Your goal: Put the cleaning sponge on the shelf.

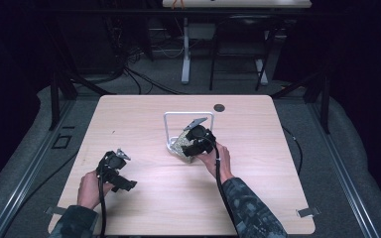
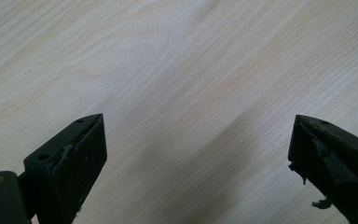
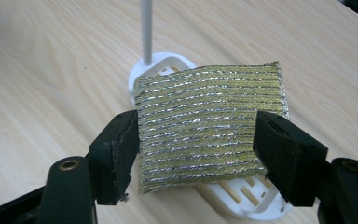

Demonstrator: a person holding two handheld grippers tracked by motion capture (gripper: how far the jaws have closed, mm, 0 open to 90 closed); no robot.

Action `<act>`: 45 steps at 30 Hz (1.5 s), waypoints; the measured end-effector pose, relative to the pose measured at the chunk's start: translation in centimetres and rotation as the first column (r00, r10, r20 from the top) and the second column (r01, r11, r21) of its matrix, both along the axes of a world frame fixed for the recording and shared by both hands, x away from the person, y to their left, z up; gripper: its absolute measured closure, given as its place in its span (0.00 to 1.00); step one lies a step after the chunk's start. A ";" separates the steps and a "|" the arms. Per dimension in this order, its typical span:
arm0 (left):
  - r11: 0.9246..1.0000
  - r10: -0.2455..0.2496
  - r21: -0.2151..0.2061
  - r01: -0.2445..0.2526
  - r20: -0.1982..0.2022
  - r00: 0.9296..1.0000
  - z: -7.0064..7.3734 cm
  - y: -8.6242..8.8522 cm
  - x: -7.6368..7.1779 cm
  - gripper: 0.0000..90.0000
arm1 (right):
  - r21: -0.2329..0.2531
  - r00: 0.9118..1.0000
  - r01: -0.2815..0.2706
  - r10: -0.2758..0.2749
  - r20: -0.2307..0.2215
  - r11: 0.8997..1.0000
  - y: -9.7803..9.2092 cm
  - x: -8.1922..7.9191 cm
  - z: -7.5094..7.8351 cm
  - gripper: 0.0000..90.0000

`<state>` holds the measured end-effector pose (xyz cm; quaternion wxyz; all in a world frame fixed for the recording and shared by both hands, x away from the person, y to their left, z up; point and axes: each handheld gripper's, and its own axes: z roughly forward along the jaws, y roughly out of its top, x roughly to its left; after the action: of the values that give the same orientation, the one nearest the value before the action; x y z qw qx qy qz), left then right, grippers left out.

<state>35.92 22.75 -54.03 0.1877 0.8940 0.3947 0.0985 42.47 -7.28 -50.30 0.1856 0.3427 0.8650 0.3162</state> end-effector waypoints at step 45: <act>1.000 -0.001 0.005 0.001 -0.006 1.000 -0.1 -0.2 0.0 0.05 | -0.003 0.983 0.150 -0.150 -0.103 0.989 -13.9 -9.3 0.5 0.15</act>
<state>35.90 22.50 -54.14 0.1844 0.8950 0.3945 0.0966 33.16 -21.16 -49.81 0.1633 0.4231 0.8444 0.2852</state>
